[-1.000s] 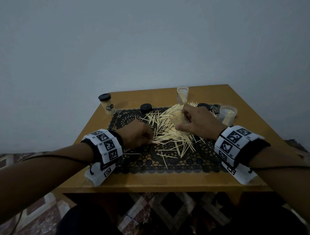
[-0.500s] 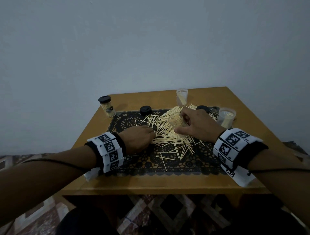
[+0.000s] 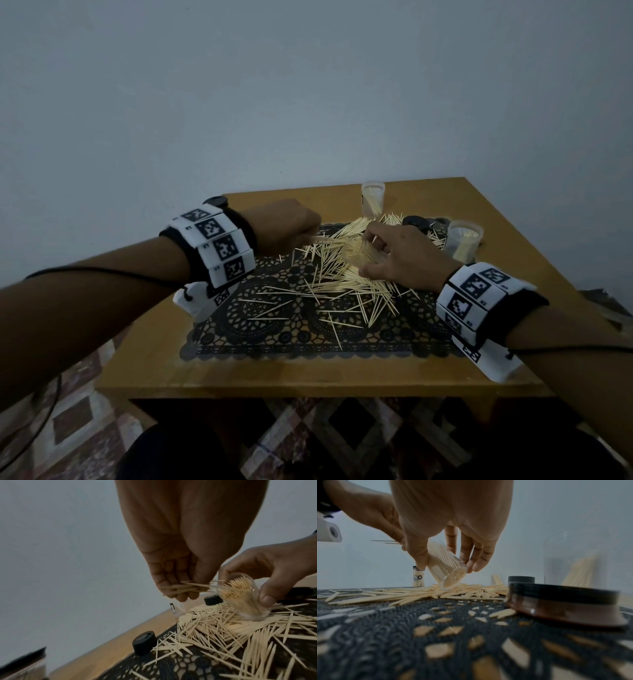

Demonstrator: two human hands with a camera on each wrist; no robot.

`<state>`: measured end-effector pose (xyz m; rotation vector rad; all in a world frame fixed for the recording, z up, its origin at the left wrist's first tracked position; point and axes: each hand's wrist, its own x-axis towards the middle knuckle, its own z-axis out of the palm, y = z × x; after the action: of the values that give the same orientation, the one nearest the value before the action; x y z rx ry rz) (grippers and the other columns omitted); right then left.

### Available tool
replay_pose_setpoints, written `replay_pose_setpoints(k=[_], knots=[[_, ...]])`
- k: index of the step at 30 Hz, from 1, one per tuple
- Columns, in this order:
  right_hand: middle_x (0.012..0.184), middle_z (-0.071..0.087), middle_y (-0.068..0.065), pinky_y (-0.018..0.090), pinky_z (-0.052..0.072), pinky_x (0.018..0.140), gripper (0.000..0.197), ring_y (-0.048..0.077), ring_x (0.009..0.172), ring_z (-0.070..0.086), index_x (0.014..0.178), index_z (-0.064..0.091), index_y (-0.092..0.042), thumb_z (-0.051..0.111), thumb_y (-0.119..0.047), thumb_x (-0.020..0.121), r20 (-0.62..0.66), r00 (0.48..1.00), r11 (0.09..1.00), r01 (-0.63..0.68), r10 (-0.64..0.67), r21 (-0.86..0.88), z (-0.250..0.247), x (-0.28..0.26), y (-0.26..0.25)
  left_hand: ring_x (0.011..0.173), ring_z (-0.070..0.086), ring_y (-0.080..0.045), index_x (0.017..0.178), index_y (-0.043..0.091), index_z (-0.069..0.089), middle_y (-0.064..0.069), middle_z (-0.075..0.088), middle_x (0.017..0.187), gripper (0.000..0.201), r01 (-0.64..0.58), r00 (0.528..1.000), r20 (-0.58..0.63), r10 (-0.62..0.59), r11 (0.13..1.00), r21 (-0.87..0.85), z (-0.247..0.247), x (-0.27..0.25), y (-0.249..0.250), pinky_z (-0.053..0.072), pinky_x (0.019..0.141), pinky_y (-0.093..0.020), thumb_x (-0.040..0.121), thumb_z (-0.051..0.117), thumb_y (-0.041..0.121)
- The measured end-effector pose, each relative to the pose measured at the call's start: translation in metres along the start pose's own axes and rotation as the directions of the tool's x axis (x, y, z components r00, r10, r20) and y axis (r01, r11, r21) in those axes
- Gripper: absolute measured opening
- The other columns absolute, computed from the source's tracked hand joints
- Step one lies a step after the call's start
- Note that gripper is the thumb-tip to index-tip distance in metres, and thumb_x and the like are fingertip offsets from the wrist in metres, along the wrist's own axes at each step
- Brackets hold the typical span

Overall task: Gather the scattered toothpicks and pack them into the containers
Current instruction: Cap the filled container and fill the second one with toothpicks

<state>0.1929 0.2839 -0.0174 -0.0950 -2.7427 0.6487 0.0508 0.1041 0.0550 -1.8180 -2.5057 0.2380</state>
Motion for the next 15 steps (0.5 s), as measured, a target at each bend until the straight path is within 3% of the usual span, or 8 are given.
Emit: replay_pose_setpoints(k=[5, 9, 12, 15], knots=[[0.096, 0.063, 0.002, 0.026, 0.043, 0.07, 0.049, 0.017, 0.085, 0.06, 0.112, 0.06, -0.012, 0.081, -0.035, 0.075, -0.001, 1.0, 1.0, 0.014, -0.014, 0.008, 0.0, 0.0, -0.002, 0.076, 0.048, -0.017, 0.09, 0.014, 0.054, -0.001, 0.055, 0.083, 0.018, -0.063, 0.996, 0.074, 0.057, 0.994, 0.086, -0.012, 0.013, 0.02, 0.032, 0.068, -0.027, 0.1, 0.046, 0.026], [0.098, 0.066, 0.005, 0.031, 0.05, 0.073, 0.051, 0.019, 0.086, 0.061, 0.113, 0.061, -0.012, 0.081, -0.037, 0.074, -0.003, 1.0, 1.0, 0.027, -0.027, -0.001, 0.0, 0.0, -0.001, 0.075, 0.052, -0.018, 0.088, 0.012, 0.06, -0.006, 0.064, 0.086, 0.013, -0.103, 0.99, 0.1, 0.097, 0.993, 0.054, -0.009, 0.025, 0.033, 0.04, 0.069, -0.03, 0.096, 0.054, 0.02], [0.097, 0.065, 0.005, 0.032, 0.051, 0.072, 0.051, 0.02, 0.085, 0.062, 0.113, 0.06, -0.01, 0.08, -0.037, 0.075, 0.007, 1.0, 1.0, 0.026, -0.026, 0.008, 0.0, -0.001, -0.002, 0.085, 0.059, -0.02, 0.094, 0.009, 0.066, -0.006, 0.067, 0.09, 0.009, -0.079, 0.997, 0.011, 0.08, 0.996, -0.045, -0.005, 0.03, 0.039, 0.046, 0.076, -0.032, 0.09, 0.063, 0.018], [0.093, 0.062, 0.003, 0.035, 0.051, 0.073, 0.05, 0.021, 0.084, 0.06, 0.112, 0.058, -0.008, 0.078, -0.039, 0.077, -0.006, 1.0, 1.0, 0.008, -0.008, 0.001, -0.001, 0.0, -0.002, 0.087, 0.056, -0.016, 0.101, 0.008, 0.063, -0.004, 0.065, 0.097, 0.017, -0.032, 0.992, -0.129, 0.005, 0.978, -0.208, -0.003, 0.031, 0.043, 0.041, 0.075, -0.026, 0.086, 0.068, 0.014]])
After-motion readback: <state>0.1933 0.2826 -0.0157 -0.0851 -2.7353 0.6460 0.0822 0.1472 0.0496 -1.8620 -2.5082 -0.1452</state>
